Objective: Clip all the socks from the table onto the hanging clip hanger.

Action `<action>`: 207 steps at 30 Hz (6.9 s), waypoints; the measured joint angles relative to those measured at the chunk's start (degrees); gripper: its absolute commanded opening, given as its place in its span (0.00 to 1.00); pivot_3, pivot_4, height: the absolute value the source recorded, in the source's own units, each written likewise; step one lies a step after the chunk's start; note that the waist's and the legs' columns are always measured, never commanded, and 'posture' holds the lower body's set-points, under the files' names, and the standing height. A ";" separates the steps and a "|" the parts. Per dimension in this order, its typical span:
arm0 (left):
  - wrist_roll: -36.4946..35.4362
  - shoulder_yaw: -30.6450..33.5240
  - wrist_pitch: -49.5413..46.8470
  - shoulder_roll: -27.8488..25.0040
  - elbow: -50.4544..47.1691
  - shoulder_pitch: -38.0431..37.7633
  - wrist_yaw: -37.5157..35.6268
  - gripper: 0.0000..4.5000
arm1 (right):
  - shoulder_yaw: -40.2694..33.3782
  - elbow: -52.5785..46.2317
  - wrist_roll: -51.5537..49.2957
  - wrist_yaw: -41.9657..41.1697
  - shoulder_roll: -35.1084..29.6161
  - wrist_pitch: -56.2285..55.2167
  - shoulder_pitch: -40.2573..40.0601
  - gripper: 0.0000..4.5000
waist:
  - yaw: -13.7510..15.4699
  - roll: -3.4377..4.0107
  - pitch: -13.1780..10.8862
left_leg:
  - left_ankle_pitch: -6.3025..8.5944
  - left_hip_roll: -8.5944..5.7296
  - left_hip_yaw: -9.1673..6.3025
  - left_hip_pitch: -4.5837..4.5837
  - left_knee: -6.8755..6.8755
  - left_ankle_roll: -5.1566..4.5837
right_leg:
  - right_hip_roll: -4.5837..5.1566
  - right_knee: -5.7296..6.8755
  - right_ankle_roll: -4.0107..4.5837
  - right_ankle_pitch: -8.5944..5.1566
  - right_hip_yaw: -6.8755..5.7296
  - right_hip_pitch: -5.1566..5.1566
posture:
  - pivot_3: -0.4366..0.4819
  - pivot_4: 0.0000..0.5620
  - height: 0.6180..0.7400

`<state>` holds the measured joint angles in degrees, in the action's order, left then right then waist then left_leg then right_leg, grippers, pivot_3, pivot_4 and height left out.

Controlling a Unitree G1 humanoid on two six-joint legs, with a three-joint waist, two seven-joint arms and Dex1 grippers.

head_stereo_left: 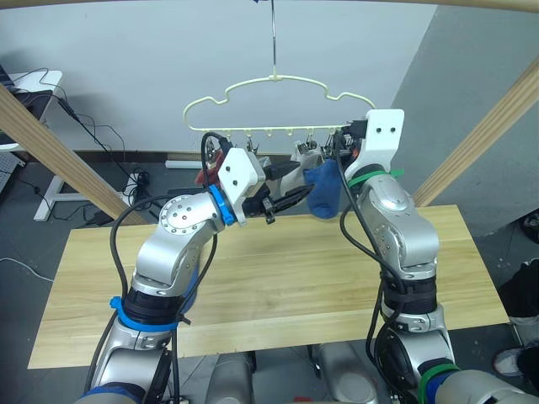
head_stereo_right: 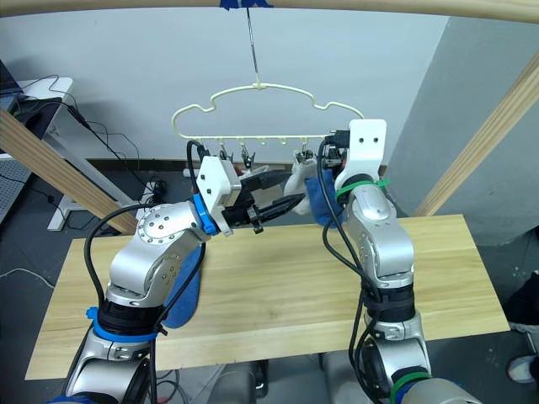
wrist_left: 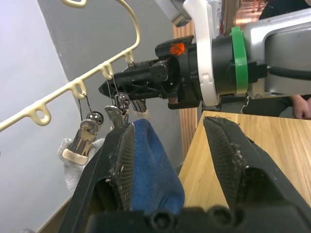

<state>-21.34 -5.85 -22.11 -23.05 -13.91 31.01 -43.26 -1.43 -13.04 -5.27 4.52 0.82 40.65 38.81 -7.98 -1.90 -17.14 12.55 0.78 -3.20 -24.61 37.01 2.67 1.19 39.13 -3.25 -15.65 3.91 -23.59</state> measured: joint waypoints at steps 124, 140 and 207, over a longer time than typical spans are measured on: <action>16.14 -5.79 21.26 30.60 39.88 7.62 21.47 0.00 | -1.33 3.39 -1.57 -3.15 -1.65 0.49 3.46 0.00 | -0.43 0.20 0.27 | -0.06 -0.17 0.16 -0.03 -0.02 -0.11 | -0.05 -0.05 -0.03 0.07 0.10 -0.05 | 0.22 0.45 1.00; 16.66 -3.78 25.11 30.62 41.66 8.35 24.80 0.00 | -1.28 3.15 -1.57 -3.18 -2.27 1.42 3.82 0.00 | -0.40 0.21 0.27 | -0.06 -0.19 0.15 -0.05 -0.01 -0.11 | -0.05 -0.07 -0.06 0.08 0.09 -0.05 | 0.22 0.46 1.00; 17.84 -8.53 17.86 26.80 32.11 4.34 18.93 0.99 | -4.31 -8.30 -4.96 -4.79 -4.37 11.22 1.99 0.36 | -0.51 0.21 0.27 | -0.06 -0.15 0.13 -0.06 -0.02 -0.11 | -0.06 -0.06 -0.06 0.08 0.09 -0.07 | 0.25 0.44 1.00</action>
<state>-3.49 -14.38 -4.25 3.75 18.21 35.35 -24.33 -5.74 -21.34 -10.23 -0.27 -3.55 51.87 40.80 -8.49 -1.69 -16.86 12.48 0.63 -3.07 -24.67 36.99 2.57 1.13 39.07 -3.31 -15.57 4.00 -23.66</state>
